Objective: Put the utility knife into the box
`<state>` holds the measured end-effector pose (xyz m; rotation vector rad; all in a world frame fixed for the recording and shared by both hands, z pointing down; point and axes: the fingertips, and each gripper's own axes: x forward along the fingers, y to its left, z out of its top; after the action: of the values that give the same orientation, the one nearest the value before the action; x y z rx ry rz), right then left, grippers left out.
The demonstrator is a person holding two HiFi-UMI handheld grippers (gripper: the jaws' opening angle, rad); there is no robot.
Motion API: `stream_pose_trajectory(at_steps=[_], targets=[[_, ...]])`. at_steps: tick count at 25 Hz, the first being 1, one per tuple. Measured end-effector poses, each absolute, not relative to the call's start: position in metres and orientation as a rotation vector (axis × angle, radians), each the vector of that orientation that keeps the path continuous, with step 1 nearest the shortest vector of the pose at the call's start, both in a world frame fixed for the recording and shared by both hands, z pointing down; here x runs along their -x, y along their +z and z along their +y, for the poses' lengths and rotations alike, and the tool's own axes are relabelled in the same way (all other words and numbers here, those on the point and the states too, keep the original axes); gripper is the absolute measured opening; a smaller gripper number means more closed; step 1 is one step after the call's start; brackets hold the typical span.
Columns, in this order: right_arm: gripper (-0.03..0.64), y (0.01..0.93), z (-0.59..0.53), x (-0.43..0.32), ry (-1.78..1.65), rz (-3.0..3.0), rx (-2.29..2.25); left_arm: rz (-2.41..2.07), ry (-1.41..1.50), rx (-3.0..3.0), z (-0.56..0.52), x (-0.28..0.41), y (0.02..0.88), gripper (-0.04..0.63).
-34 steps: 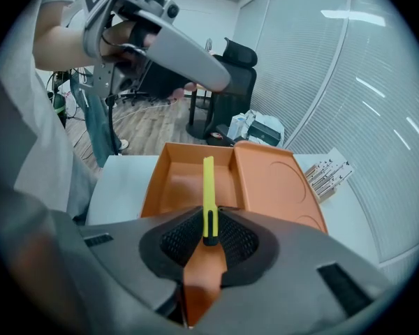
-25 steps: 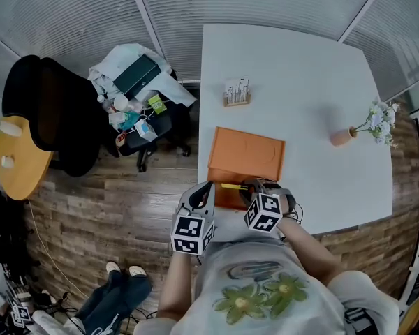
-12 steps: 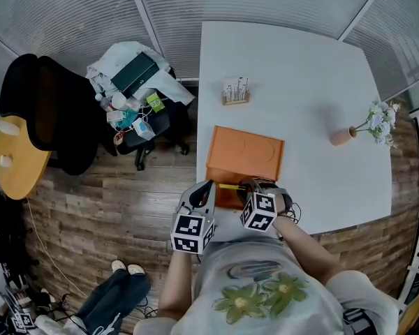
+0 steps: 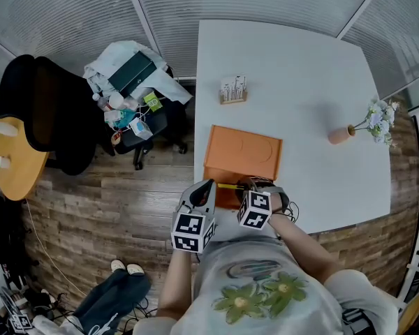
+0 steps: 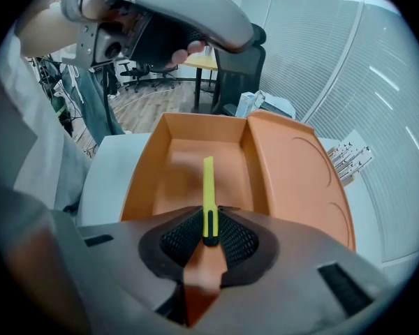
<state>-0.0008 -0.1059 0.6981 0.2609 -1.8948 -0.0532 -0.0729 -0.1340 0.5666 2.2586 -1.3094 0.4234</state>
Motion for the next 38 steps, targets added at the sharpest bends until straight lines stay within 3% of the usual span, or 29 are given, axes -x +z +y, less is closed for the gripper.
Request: stream_pose_trajectory(at_steps=[38], targets=[[0.106, 0.683, -0.1, 0.001, 0.039, -1.963, -0.307, -1.353, 0.413, -2.25, -0.129, 0.075, 0.557, 0.0]])
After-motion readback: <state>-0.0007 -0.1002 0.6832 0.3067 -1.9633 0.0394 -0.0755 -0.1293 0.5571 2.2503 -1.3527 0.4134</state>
